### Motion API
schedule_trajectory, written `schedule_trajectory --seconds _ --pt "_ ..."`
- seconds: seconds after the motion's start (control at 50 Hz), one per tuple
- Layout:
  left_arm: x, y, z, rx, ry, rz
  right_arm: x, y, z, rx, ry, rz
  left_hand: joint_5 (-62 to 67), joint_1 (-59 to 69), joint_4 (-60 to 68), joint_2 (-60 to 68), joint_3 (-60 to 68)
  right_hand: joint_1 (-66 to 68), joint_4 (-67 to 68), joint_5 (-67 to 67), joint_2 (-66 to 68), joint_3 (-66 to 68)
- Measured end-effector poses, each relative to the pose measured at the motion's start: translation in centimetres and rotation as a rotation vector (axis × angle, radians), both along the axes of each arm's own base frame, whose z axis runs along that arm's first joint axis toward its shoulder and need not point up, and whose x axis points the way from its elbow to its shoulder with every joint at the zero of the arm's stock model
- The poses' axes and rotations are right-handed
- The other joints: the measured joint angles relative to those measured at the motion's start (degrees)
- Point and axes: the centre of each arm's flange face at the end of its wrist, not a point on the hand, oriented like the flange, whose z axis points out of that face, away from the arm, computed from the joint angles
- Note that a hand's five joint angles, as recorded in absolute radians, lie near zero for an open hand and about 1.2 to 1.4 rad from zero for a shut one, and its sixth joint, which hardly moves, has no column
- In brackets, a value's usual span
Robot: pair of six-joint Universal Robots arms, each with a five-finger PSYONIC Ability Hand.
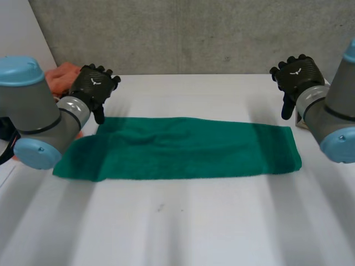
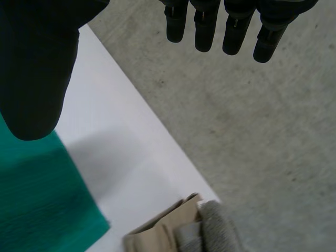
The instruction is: Fold the laundry.
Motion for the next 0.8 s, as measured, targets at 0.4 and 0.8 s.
schedule_trajectory --seconds 0.4,0.8 --pt "0.9 -1.6 -5.1 0.436 0.128 -0.02 -5.3 -6.7 -5.8 0.397 -0.313 -0.048 5.77 6.69 5.71 5.65 5.73 0.22 0.39 0.33 0.21 0.33" --pt "0.4 -2.5 -5.3 0.346 0.134 0.023 -5.2 -7.4 -9.8 0.421 -0.27 -0.038 53.23 54.49 55.32 55.4 55.11 0.22 3.14 3.09 3.03 3.38"
